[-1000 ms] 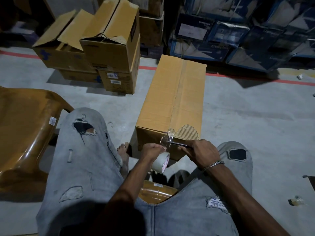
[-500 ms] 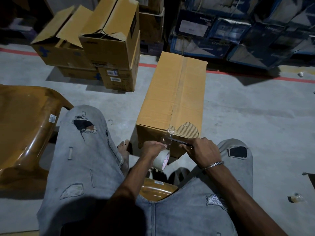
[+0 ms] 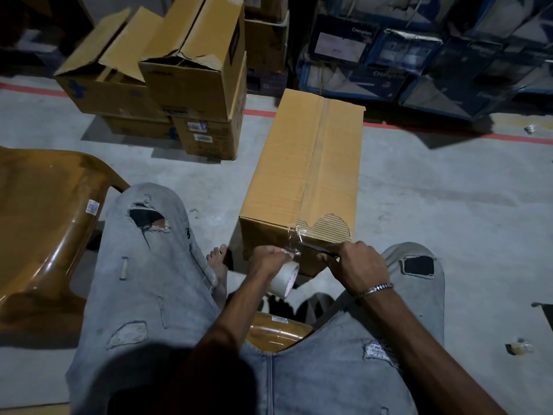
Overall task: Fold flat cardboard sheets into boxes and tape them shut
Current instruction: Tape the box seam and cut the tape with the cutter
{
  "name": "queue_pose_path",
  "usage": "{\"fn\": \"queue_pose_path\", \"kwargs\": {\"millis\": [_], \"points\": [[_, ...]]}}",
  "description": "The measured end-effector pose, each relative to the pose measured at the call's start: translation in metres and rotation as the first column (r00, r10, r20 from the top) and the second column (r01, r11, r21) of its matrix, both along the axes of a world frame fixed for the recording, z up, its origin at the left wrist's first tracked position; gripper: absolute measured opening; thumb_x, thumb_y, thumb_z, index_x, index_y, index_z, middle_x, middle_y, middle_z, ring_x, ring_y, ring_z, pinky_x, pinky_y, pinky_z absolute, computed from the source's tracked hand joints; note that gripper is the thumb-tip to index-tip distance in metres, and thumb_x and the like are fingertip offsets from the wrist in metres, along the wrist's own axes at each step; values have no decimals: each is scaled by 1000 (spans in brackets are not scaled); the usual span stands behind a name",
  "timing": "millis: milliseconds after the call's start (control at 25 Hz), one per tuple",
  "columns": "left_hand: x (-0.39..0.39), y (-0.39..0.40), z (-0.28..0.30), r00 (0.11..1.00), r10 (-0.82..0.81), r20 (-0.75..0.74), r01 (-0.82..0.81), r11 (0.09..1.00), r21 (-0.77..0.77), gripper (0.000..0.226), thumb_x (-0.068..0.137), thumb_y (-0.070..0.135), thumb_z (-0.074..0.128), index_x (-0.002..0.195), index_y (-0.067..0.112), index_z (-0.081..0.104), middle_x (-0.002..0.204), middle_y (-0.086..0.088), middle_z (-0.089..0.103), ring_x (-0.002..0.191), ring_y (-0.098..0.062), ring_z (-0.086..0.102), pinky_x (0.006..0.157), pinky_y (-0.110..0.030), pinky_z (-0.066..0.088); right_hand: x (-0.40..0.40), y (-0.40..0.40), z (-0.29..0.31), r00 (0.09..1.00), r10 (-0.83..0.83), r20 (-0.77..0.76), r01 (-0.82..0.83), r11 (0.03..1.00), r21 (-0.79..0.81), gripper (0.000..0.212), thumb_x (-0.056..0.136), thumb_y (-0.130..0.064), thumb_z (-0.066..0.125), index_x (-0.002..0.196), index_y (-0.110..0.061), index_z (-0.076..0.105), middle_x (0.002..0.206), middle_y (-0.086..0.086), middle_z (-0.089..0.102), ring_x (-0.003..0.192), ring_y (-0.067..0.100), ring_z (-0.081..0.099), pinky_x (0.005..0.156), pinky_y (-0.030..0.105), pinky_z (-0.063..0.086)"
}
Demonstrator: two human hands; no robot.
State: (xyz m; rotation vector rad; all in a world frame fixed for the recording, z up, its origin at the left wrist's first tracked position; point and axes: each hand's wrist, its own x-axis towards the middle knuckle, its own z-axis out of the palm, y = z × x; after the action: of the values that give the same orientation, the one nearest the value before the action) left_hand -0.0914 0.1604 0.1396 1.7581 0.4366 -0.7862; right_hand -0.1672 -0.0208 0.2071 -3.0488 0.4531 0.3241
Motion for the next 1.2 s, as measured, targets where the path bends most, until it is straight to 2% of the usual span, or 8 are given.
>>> {"fn": "queue_pose_path", "kwargs": {"millis": [200, 400, 600, 760, 880, 960, 1080, 1200], "points": [[1, -2, 1, 999, 31, -9, -31, 1000, -2, 10, 82, 23, 86, 84, 17, 78, 91, -6, 78, 79, -27, 72, 74, -36, 58, 11, 10, 9, 1000, 7, -22, -6, 1000, 15, 42, 99, -61, 53, 112, -27, 74, 95, 11, 72, 89, 33, 69, 70, 35, 52], [2, -3, 0, 1000, 18, 12, -18, 1000, 11, 11, 83, 21, 85, 79, 19, 75, 88, -4, 77, 77, -24, 70, 73, -34, 56, 3, 9, 7, 999, 11, -31, -12, 1000, -9, 42, 99, -61, 52, 114, -28, 74, 95, 10, 72, 89, 32, 70, 72, 36, 55], [1, -4, -3, 999, 36, 39, -37, 999, 29, 14, 81, 19, 87, 74, 17, 74, 83, -3, 76, 82, -27, 72, 75, -38, 60, 19, 22, 9, 995, 32, -93, -37, 998, -45, 46, 101, -54, 52, 111, -13, 70, 106, 14, 71, 99, 36, 69, 77, 40, 54], [5, 2, -7, 997, 47, 62, -51, 997, 57, 15, 79, 17, 87, 72, 18, 74, 81, 2, 76, 84, -22, 72, 78, -33, 56, 10, 5, 11, 992, -32, -119, 21, 995, -94, 34, 100, -41, 55, 113, -12, 68, 109, 13, 70, 100, 34, 69, 80, 40, 57], [3, 1, -9, 999, 35, 23, -35, 998, 43, 20, 83, 12, 85, 69, 17, 72, 76, 3, 73, 80, -19, 69, 82, -33, 56, -1, -5, 18, 986, -88, -141, 80, 995, -61, 48, 94, -59, 59, 116, -17, 68, 109, 12, 69, 101, 33, 68, 79, 39, 55], [2, 0, -11, 999, 35, 22, -35, 999, 30, 21, 82, 9, 84, 68, 16, 71, 76, 2, 74, 80, -20, 70, 84, -33, 57, -9, -4, 23, 990, -102, -94, 101, 995, -16, 52, 90, -69, 58, 115, -26, 72, 103, 10, 71, 97, 32, 69, 74, 37, 54], [3, 0, -11, 999, 28, 24, -29, 998, 47, 19, 82, 10, 83, 70, 17, 70, 77, -1, 74, 80, -21, 68, 80, -34, 56, -10, 7, 29, 994, -104, 11, 102, 986, 133, 41, 90, -70, 59, 111, -40, 77, 85, 8, 70, 82, 31, 68, 66, 35, 54], [1, 0, -11, 1000, 20, 5, -20, 998, 54, 14, 83, 14, 84, 76, 15, 72, 82, -3, 74, 79, -21, 67, 83, -37, 57, 6, 20, 20, 997, -78, -18, 80, 989, 128, 44, 92, -68, 58, 114, -36, 77, 84, 7, 68, 79, 30, 66, 66, 36, 55]]}}
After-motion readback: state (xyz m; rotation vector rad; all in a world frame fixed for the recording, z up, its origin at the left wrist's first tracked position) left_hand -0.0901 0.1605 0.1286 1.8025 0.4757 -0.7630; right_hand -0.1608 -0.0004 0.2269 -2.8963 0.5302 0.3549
